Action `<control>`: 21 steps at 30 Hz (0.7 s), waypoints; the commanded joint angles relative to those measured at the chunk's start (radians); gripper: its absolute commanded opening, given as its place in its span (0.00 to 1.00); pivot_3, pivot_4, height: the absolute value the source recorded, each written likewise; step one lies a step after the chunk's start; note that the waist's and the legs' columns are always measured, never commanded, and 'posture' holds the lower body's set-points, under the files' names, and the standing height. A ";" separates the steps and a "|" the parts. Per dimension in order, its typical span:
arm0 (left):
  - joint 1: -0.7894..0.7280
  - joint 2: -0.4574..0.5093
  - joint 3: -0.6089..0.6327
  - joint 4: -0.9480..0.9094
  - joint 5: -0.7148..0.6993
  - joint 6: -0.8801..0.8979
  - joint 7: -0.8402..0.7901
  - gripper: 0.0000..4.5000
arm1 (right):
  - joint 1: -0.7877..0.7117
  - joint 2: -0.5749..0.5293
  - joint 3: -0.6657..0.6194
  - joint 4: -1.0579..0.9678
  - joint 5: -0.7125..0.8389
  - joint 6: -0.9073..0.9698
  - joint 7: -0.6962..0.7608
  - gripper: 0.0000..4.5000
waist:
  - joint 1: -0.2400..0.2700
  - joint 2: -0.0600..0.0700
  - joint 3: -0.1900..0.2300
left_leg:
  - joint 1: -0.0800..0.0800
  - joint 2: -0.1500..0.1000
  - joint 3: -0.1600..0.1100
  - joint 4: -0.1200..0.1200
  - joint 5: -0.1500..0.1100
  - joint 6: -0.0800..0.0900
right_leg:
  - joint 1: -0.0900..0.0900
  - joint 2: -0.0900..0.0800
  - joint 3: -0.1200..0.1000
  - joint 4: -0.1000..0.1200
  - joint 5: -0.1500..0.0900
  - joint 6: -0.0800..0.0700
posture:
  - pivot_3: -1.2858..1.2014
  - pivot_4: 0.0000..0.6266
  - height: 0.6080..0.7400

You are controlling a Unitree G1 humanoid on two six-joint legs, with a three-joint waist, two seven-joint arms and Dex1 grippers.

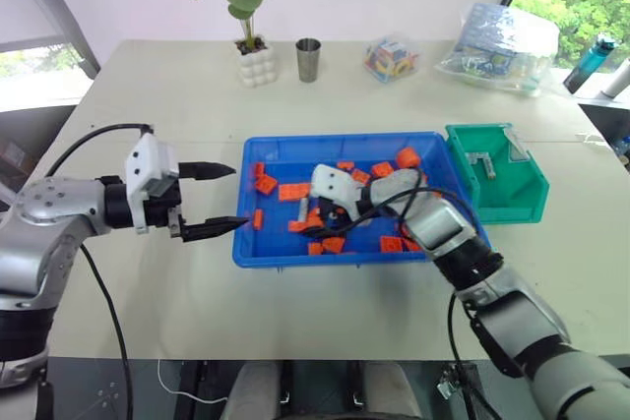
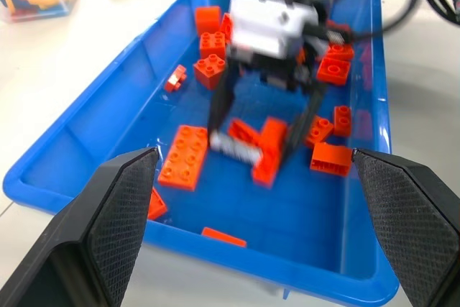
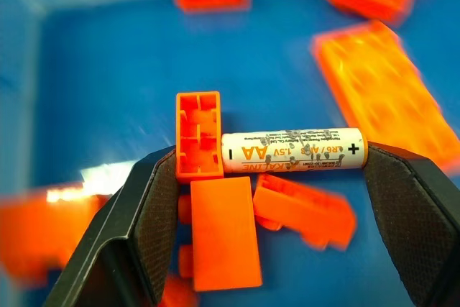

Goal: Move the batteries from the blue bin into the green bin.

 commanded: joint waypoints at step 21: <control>-0.072 -0.038 -0.050 -0.027 -0.010 -0.003 -0.004 1.00 | 0.052 -0.015 -0.071 -0.161 0.050 0.158 -0.036 0.95 | 0.004 -0.001 0.001 | 0.000 0.000 0.000 0.000 0.000 0.000 | 0.001 0.000 0.000 -0.001 0.000 0.000 | 0.52 0.24 0.78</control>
